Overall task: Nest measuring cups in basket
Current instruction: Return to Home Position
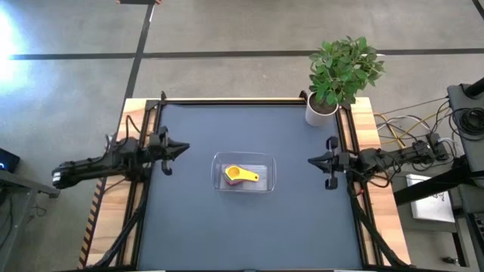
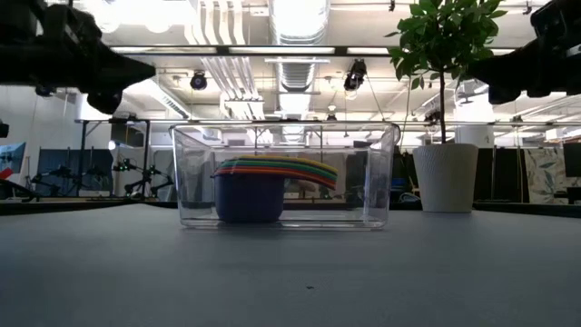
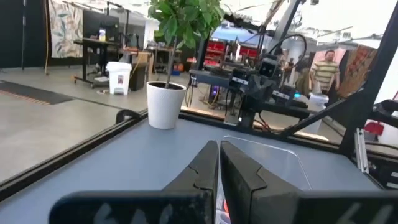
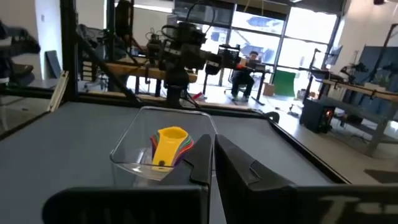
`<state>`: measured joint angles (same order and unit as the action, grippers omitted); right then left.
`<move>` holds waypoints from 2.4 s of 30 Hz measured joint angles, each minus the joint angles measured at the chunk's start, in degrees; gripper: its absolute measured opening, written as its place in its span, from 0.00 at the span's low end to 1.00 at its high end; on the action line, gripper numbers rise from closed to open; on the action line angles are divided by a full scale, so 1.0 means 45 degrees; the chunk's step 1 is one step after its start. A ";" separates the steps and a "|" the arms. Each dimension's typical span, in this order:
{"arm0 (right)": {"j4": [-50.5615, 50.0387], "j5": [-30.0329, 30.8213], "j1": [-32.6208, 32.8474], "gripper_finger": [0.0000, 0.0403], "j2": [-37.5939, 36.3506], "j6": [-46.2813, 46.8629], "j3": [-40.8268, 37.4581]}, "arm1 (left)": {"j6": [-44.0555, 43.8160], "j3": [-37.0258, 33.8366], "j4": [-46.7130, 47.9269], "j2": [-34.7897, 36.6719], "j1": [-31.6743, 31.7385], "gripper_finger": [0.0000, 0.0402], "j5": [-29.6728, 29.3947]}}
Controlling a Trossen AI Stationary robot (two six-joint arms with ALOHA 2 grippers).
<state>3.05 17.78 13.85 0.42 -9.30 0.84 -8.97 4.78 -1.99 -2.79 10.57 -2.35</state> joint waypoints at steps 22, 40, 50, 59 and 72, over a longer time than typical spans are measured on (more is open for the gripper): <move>-0.0068 0.0049 -0.0005 0.02 0.0527 0.0653 -0.0028 | -0.0467 -0.0938 0.0002 0.0604 0.0010 0.00 -0.0661; 0.0058 0.0068 -0.0005 0.02 0.0527 0.0729 -0.0043 | 0.0869 -0.0938 0.0027 0.0510 0.0010 0.00 -0.0661; 0.0102 0.0068 -0.0005 0.02 0.0527 0.0733 -0.0045 | 0.0879 -0.0938 0.0029 0.0510 0.0010 0.00 -0.0674; 0.0112 0.0068 -0.0005 0.02 0.0527 0.0728 -0.0048 | 0.0879 -0.0943 0.0027 0.0510 0.0010 0.00 -0.0685; 0.0126 0.0063 -0.0003 0.02 0.0527 0.0732 -0.0048 | 0.0879 -0.0943 0.0022 0.0510 0.0010 0.00 -0.0685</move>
<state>3.62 18.06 13.83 2.79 -6.01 0.62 -5.02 0.54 -1.89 -0.49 10.61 -5.43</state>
